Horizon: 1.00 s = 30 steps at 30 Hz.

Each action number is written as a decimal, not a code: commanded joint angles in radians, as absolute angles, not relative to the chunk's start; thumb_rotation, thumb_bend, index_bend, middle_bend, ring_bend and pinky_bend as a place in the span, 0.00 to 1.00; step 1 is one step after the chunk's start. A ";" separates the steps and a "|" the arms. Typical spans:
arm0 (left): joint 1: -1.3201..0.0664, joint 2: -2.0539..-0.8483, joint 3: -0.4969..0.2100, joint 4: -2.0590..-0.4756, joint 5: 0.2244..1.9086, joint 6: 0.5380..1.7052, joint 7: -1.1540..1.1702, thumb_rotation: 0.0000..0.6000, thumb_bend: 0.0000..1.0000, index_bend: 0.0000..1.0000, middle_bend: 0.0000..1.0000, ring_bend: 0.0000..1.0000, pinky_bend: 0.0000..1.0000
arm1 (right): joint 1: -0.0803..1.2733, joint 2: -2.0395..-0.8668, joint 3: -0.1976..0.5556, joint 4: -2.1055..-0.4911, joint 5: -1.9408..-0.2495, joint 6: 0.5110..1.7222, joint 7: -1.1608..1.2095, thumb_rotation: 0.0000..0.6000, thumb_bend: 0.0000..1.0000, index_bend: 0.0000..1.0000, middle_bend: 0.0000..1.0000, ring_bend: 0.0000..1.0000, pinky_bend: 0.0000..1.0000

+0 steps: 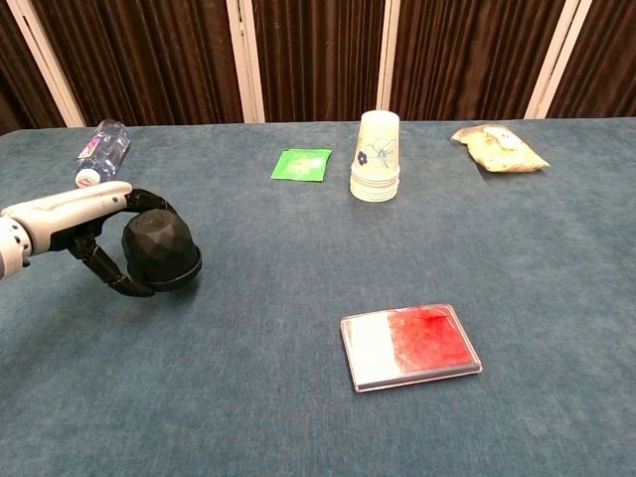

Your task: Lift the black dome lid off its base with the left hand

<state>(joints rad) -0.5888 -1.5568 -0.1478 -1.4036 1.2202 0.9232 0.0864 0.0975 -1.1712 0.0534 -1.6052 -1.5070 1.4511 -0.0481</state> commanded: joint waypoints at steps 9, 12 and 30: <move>-0.595 -1.580 -0.136 -1.387 1.219 0.941 0.113 1.00 0.27 0.42 0.22 0.00 0.00 | 0.098 -1.175 0.054 -1.603 -1.504 1.450 -0.049 1.00 0.15 0.04 0.02 0.03 0.05; -0.596 -1.579 -0.133 -1.384 1.218 0.939 0.116 1.00 0.27 0.41 0.20 0.00 0.00 | 0.097 -1.173 0.054 -1.605 -1.506 1.452 -0.048 1.00 0.15 0.04 0.02 0.03 0.05; -0.602 -1.578 -0.113 -1.361 1.214 0.922 0.123 1.00 0.19 0.35 0.17 0.00 0.00 | 0.098 -1.173 0.057 -1.603 -1.499 1.449 -0.056 1.00 0.15 0.04 0.02 0.03 0.05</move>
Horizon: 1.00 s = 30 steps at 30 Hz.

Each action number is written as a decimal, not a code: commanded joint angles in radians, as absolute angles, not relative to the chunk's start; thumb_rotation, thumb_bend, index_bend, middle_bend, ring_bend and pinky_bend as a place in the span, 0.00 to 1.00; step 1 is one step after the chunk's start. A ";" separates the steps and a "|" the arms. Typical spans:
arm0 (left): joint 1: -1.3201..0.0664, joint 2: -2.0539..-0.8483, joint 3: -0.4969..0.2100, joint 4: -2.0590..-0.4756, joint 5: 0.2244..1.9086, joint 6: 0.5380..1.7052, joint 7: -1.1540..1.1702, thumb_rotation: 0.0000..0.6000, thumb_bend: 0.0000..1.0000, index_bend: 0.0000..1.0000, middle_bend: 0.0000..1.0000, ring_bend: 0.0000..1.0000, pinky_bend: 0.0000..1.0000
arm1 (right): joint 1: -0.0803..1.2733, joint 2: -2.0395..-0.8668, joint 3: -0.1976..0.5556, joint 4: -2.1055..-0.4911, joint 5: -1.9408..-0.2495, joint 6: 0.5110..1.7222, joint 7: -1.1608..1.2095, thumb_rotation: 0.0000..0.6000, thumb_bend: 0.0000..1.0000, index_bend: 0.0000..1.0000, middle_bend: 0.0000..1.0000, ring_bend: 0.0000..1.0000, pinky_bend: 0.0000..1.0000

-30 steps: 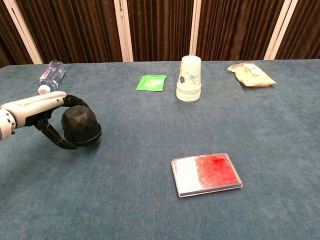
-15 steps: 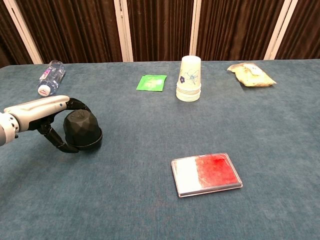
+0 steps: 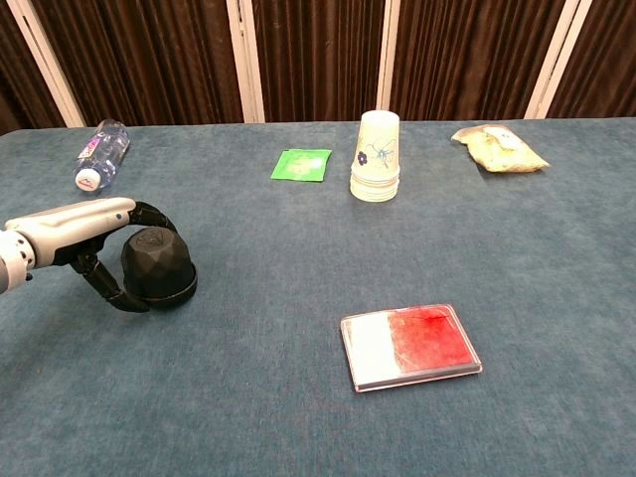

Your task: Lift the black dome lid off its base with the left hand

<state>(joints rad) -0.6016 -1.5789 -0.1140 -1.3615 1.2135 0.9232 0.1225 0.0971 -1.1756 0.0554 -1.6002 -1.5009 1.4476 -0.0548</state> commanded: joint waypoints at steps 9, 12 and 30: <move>-0.606 -1.566 -0.103 -1.376 1.216 0.914 0.136 1.00 0.09 0.28 0.13 0.00 0.00 | 0.097 -1.176 0.059 -1.601 -1.495 1.451 -0.060 1.00 0.15 0.04 0.02 0.03 0.05; -0.606 -1.563 -0.101 -1.378 1.216 0.914 0.138 1.00 0.08 0.28 0.13 0.00 0.00 | 0.096 -1.175 0.060 -1.601 -1.492 1.450 -0.059 1.00 0.15 0.04 0.02 0.03 0.05; -0.606 -1.499 -0.105 -1.487 1.204 0.937 0.176 1.00 0.05 0.27 0.15 0.00 0.00 | 0.096 -1.179 0.059 -1.607 -1.490 1.453 -0.079 1.00 0.15 0.04 0.02 0.03 0.05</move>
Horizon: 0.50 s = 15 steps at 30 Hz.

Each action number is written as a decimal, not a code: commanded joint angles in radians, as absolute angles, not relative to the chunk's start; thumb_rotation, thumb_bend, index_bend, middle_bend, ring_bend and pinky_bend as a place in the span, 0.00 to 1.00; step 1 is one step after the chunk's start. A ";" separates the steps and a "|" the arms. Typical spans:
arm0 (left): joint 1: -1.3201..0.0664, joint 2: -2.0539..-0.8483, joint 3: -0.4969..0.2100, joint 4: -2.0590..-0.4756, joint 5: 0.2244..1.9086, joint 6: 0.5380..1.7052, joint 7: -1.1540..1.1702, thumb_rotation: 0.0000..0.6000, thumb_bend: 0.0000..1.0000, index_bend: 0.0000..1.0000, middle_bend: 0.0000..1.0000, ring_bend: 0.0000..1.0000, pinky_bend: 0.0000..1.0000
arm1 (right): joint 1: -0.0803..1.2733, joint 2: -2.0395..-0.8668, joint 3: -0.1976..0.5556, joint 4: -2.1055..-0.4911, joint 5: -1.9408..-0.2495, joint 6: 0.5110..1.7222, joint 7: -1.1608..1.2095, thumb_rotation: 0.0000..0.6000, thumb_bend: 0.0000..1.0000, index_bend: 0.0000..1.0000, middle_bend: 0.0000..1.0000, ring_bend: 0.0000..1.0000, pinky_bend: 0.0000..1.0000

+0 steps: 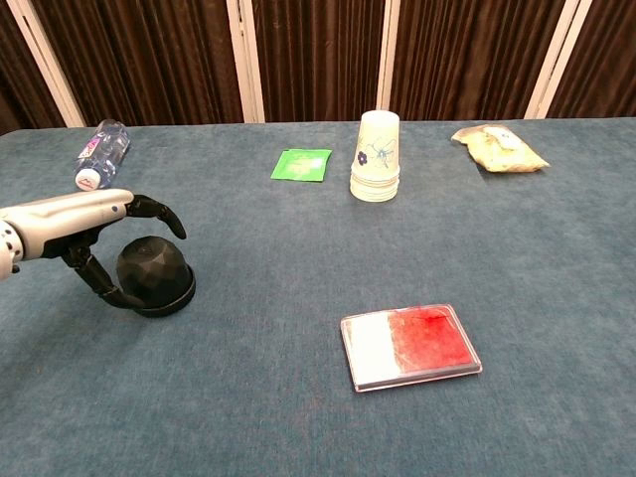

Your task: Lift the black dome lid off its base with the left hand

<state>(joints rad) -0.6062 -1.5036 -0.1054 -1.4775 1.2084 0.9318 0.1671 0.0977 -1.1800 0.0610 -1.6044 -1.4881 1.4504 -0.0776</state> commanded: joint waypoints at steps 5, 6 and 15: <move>-0.607 -1.503 -0.103 -1.495 1.199 0.943 0.192 1.00 0.08 0.30 0.20 0.00 0.00 | 0.096 -1.177 0.061 -1.608 -1.488 1.453 -0.079 1.00 0.15 0.04 0.02 0.03 0.05; -0.607 -1.505 -0.102 -1.494 1.198 0.944 0.195 1.00 0.09 0.30 0.21 0.00 0.00 | 0.096 -1.177 0.061 -1.608 -1.487 1.453 -0.079 1.00 0.15 0.04 0.02 0.03 0.05; -0.603 -1.527 -0.102 -1.480 1.195 0.970 0.216 1.00 0.17 0.34 0.27 0.00 0.00 | 0.096 -1.176 0.061 -1.604 -1.489 1.452 -0.068 1.00 0.15 0.04 0.02 0.03 0.05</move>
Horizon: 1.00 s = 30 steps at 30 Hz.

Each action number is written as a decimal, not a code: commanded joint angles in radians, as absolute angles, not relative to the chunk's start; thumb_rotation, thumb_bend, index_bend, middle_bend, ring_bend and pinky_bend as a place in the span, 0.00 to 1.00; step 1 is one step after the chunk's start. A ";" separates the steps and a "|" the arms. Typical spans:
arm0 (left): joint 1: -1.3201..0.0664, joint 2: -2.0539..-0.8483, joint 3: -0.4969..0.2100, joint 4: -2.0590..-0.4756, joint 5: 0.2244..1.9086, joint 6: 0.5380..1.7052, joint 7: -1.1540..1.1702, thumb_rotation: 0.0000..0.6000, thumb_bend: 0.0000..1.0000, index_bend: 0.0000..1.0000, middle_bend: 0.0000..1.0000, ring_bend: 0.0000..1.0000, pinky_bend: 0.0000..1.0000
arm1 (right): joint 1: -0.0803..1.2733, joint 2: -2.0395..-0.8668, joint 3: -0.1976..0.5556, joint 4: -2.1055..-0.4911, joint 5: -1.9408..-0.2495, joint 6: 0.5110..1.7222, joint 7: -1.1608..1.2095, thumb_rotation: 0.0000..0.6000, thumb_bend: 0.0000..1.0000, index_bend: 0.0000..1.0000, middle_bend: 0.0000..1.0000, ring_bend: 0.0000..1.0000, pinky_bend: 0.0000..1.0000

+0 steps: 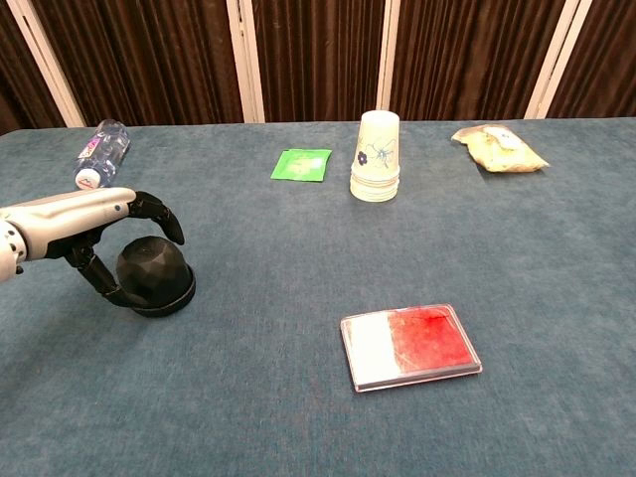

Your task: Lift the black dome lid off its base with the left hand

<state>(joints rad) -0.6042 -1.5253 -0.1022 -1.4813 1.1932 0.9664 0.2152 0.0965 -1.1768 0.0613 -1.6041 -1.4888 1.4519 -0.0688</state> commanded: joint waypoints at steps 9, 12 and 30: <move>-0.594 -1.540 -0.111 -1.479 1.212 1.011 0.209 1.00 0.30 0.46 0.39 0.00 0.00 | 0.093 -1.175 0.059 -1.607 -1.490 1.456 -0.068 1.00 0.15 0.04 0.02 0.03 0.05; -0.593 -1.535 -0.113 -1.487 1.202 1.014 0.224 1.00 0.32 0.48 0.41 0.00 0.00 | 0.095 -1.177 0.060 -1.606 -1.487 1.452 -0.069 1.00 0.15 0.04 0.02 0.03 0.05; -0.623 -1.516 -0.176 -1.678 1.179 1.053 0.274 1.00 0.33 0.49 0.42 0.00 0.00 | 0.094 -1.175 0.062 -1.612 -1.490 1.458 -0.067 1.00 0.15 0.04 0.02 0.03 0.05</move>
<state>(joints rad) -0.6164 -1.5147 -0.1707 -1.6641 1.1907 1.0508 0.2568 0.0940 -1.1751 0.0617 -1.6116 -1.4903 1.4574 -0.0673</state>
